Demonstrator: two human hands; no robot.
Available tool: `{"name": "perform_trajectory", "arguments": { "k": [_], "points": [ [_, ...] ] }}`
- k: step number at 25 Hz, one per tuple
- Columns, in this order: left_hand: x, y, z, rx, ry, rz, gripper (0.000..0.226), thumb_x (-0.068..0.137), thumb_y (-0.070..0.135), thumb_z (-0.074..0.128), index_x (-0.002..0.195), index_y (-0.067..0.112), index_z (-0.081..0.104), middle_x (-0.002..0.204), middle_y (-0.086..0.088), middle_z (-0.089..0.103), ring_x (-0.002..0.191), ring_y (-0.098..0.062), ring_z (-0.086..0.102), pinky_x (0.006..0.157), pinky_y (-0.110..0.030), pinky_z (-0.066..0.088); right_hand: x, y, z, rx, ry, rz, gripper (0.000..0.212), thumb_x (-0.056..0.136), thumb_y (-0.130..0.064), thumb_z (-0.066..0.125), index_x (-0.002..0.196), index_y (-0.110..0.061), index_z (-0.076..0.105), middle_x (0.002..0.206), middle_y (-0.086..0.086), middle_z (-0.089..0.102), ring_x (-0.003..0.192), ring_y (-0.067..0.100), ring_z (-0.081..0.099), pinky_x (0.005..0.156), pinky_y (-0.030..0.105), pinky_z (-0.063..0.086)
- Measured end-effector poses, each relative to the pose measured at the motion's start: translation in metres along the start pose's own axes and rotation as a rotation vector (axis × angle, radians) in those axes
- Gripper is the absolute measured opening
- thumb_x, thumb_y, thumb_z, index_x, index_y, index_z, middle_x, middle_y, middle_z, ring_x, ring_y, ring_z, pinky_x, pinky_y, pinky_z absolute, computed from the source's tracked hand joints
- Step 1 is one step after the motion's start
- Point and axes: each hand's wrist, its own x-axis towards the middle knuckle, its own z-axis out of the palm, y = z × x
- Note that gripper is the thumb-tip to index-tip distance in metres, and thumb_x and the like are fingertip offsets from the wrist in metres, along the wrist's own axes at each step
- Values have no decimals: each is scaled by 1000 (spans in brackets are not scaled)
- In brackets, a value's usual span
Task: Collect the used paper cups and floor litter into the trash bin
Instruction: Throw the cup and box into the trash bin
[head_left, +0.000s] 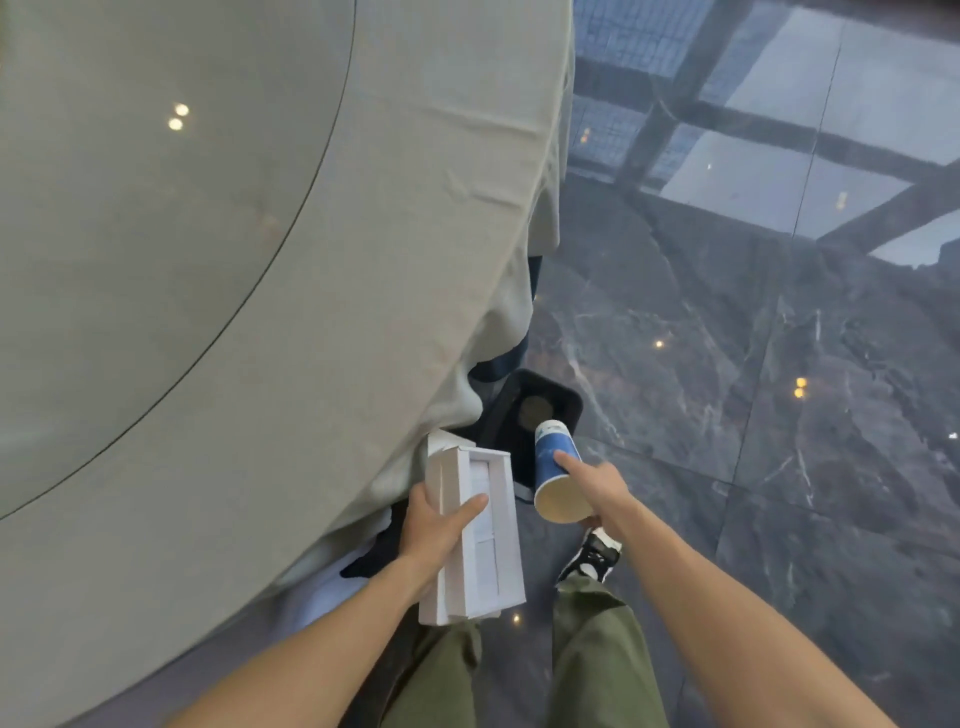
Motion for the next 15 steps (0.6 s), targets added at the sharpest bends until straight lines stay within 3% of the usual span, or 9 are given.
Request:
{"name": "perform_trajectory", "arguments": {
  "k": [3,7,10,12,15],
  "points": [
    [17,-4,-10,53,-26,28,91,58,56,89,132,21,50,119,1,69,106,-19,69,98,-47,56,14,-7,29,36,-14,25,79,89,-65,62,132,-1,53,122,16,63,95,34,68,61,37,59],
    [27,-3,-16,70,-30,45,73,73,42,90,130,21,50,117,3,67,106,-19,67,92,-38,53,26,-5,48,119,-8,47,62,100,-59,49,130,-4,50,110,13,61,90,32,65,89,53,61],
    [30,1,-17,65,-35,66,69,76,39,89,130,18,51,119,1,67,106,-19,67,88,-35,51,20,6,48,134,27,8,58,102,-51,51,128,0,56,105,15,66,87,31,68,89,54,61],
    [30,3,-14,67,-43,67,69,77,39,89,131,17,51,120,0,67,107,-19,67,89,-35,51,9,18,44,130,-39,-34,53,99,-51,56,123,-5,60,102,12,69,95,31,72,91,52,61],
    [30,9,-3,59,-62,60,71,78,44,87,133,17,51,122,0,67,106,-20,67,86,-34,51,-4,40,38,113,-286,-59,55,88,-57,70,123,-15,63,115,10,73,104,30,74,95,51,60]
  ]
}}
